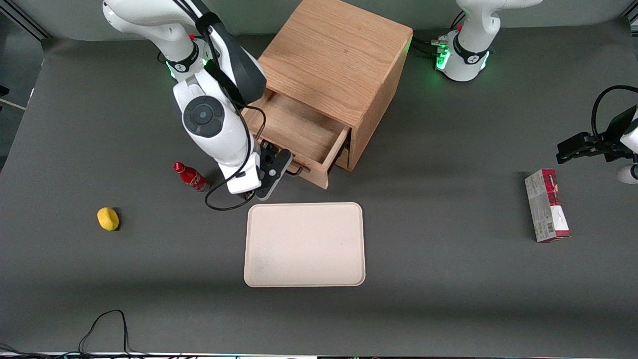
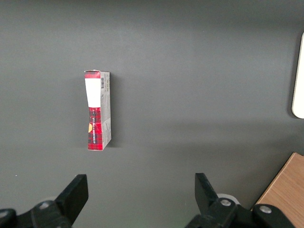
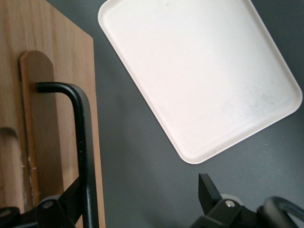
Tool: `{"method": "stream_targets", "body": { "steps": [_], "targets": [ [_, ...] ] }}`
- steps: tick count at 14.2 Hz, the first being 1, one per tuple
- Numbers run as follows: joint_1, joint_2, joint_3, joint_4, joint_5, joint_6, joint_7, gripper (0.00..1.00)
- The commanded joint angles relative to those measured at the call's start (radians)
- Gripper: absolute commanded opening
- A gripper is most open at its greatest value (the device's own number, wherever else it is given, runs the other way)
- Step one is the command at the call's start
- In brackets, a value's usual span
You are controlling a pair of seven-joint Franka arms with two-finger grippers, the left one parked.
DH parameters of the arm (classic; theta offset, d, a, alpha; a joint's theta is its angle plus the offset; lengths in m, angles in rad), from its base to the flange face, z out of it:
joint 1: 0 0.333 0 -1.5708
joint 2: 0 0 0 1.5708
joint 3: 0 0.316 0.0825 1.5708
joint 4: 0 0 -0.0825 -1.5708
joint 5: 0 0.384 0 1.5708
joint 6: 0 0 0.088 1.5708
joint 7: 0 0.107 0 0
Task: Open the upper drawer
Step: 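Pull the upper drawer handle outward with the right gripper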
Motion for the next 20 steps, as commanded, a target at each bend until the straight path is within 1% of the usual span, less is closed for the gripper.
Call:
{"method": "stream_targets", "body": {
  "steps": [1, 7, 10, 16, 20],
  "targets": [
    [-0.020, 0.044, 0.000, 0.074, -0.010, -0.035, -0.029, 1.00],
    [-0.075, 0.118, 0.000, 0.182, -0.010, -0.085, -0.026, 1.00],
    [-0.098, 0.124, 0.000, 0.195, -0.010, -0.085, -0.027, 1.00],
    [-0.121, 0.165, 0.000, 0.253, -0.019, -0.085, -0.026, 1.00],
    [-0.121, 0.156, 0.002, 0.262, -0.019, -0.094, -0.013, 1.00]
  ]
}}
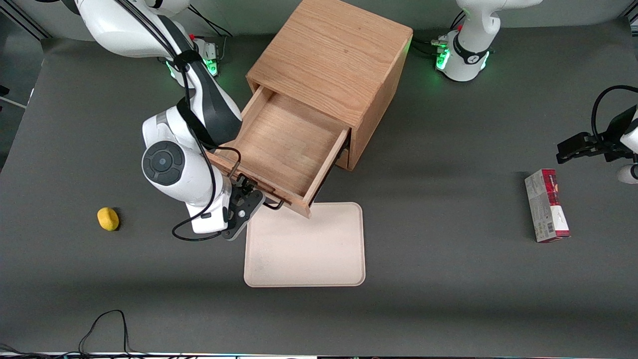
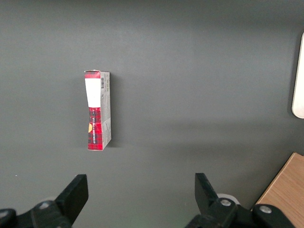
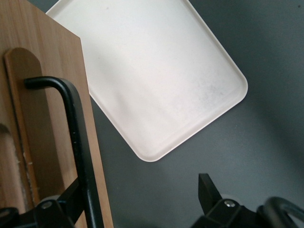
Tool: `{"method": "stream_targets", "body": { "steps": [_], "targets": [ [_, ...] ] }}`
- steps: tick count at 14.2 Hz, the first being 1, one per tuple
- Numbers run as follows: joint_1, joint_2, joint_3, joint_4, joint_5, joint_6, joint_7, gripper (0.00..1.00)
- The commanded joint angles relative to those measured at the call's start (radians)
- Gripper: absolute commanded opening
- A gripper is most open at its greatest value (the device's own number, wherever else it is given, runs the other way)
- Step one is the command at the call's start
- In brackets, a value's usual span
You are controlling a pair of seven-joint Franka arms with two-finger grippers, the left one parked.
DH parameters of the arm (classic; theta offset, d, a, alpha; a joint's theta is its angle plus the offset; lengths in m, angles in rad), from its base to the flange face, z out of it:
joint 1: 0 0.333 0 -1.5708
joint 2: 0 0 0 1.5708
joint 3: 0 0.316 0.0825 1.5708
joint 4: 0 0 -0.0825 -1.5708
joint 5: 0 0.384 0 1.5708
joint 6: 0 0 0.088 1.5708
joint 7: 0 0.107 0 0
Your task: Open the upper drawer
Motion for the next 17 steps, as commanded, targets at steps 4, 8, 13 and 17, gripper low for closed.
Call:
{"method": "stream_targets", "body": {
  "steps": [4, 8, 13, 17],
  "targets": [
    [-0.010, 0.008, 0.004, 0.174, -0.014, -0.135, -0.005, 1.00],
    [-0.011, -0.033, 0.002, 0.239, -0.046, -0.203, 0.012, 1.00],
    [-0.007, -0.144, -0.059, 0.227, -0.081, -0.284, 0.224, 1.00],
    [-0.008, -0.231, -0.156, 0.176, -0.112, -0.344, 0.326, 1.00]
  ]
}}
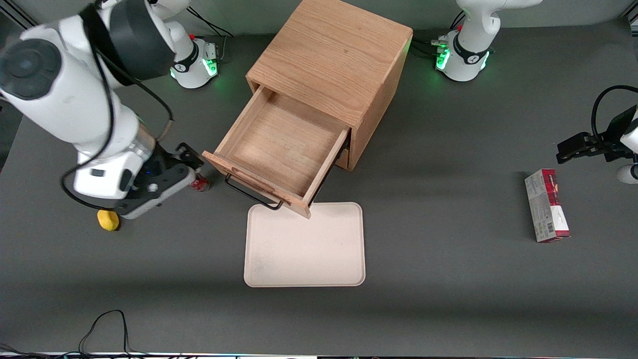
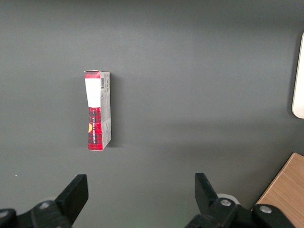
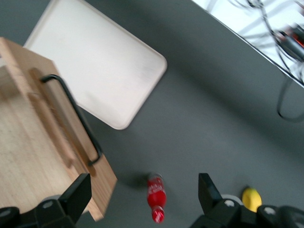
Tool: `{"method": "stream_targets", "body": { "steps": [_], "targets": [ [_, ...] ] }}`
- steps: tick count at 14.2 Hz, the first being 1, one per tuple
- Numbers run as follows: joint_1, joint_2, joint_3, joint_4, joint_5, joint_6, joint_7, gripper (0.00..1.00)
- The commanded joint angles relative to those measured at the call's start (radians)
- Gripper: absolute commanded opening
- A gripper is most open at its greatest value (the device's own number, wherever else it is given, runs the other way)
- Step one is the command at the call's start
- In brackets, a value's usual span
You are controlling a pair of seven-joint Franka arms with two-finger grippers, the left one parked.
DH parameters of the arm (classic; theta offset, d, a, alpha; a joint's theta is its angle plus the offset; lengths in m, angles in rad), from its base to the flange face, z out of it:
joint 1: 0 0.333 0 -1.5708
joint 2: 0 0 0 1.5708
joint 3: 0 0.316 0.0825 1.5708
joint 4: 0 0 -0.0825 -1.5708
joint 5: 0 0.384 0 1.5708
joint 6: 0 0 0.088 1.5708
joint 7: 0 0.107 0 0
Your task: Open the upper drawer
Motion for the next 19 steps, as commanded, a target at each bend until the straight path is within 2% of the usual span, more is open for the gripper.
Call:
{"method": "stream_targets", "body": {
  "steps": [1, 3, 6, 9, 11, 14, 16, 19],
  "targets": [
    [0.005, -0.075, -0.076, -0.072, -0.012, -0.010, 0.063, 1.00],
    [0.005, -0.124, -0.128, -0.134, -0.006, -0.009, 0.085, 1.00],
    [0.000, -0.174, -0.161, -0.178, -0.006, -0.005, 0.173, 1.00],
    [-0.102, -0.235, -0.130, -0.262, 0.018, 0.046, 0.200, 1.00],
    [-0.197, -0.299, -0.074, -0.358, 0.031, 0.096, 0.198, 1.00],
    [-0.297, -0.315, -0.015, -0.392, 0.035, 0.103, 0.197, 1.00],
    [-0.332, -0.321, 0.003, -0.420, 0.042, 0.120, 0.192, 1.00],
    [-0.336, -0.336, 0.002, -0.443, 0.040, 0.148, 0.186, 1.00]
  ]
}}
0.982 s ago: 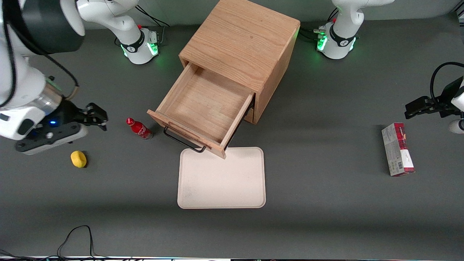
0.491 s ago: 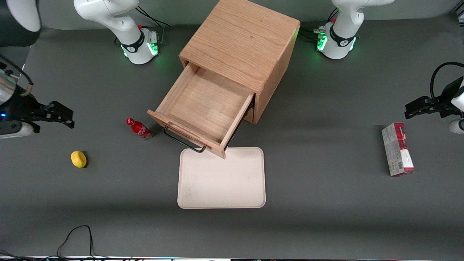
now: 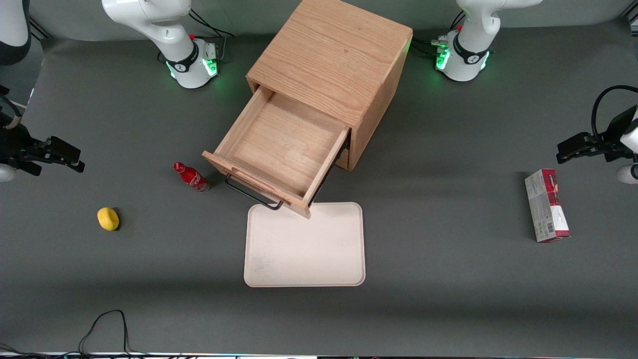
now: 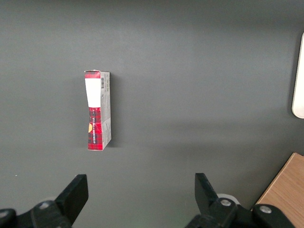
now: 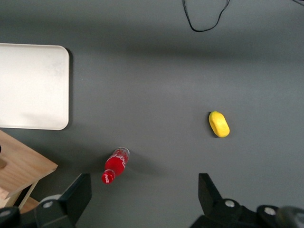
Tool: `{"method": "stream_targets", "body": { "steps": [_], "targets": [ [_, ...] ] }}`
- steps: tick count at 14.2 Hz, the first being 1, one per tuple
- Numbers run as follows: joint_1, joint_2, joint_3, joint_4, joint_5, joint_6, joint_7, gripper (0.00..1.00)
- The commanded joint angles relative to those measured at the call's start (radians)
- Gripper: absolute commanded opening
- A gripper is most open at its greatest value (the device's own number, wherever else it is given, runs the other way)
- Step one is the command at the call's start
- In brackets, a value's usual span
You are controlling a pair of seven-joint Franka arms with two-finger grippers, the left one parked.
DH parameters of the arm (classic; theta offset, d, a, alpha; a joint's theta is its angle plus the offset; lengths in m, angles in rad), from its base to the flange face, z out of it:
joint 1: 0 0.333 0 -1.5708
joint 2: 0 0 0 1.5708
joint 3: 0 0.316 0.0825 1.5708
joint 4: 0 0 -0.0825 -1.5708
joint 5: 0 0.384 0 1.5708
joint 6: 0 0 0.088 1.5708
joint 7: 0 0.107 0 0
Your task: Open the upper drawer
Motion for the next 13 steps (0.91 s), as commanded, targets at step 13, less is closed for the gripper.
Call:
{"method": "stream_targets", "body": {
  "steps": [13],
  "targets": [
    [0.009, -0.021, 0.010, -0.012, 0.001, 0.007, 0.034, 1.00]
  ]
}}
